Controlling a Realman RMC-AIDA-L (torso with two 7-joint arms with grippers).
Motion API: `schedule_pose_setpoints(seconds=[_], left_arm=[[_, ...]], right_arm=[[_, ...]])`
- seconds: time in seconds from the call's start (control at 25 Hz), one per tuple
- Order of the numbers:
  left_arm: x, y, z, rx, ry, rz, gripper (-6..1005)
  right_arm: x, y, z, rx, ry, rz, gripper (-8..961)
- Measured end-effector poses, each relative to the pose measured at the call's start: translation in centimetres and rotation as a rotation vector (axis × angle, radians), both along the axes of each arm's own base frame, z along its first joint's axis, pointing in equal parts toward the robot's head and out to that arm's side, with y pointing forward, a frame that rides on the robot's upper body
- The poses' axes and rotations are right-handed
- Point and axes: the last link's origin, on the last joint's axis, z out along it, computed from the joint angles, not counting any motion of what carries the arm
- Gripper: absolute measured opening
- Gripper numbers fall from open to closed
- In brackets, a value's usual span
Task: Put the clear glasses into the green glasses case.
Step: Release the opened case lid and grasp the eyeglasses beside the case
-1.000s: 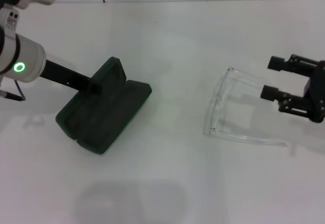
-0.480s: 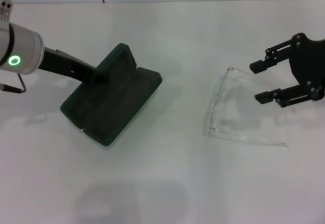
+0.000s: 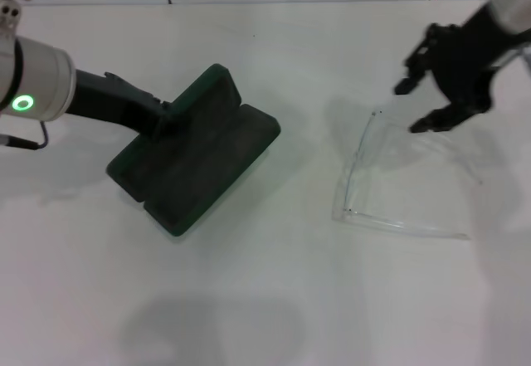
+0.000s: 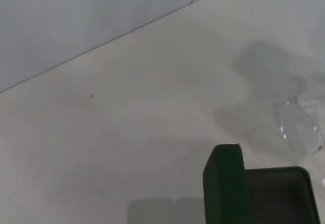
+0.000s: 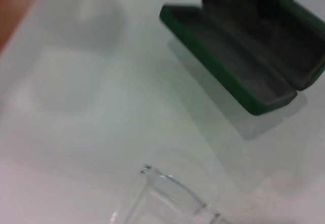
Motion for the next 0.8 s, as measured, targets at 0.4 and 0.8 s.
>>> schedule_pose_setpoints(seconds=[0.4,0.8], left_arm=[[0.2,0.9,0.4,0.051,0.025,-0.096,207],[-0.3,1.0,0.6,0.064,0.029,-0.080,208]], right_arm=[[-1.0,-0.1,-2.8,-0.050,-0.124,0.137,501],[0.2,0.2,-6.3,-0.102,-0.213,0.289,500]])
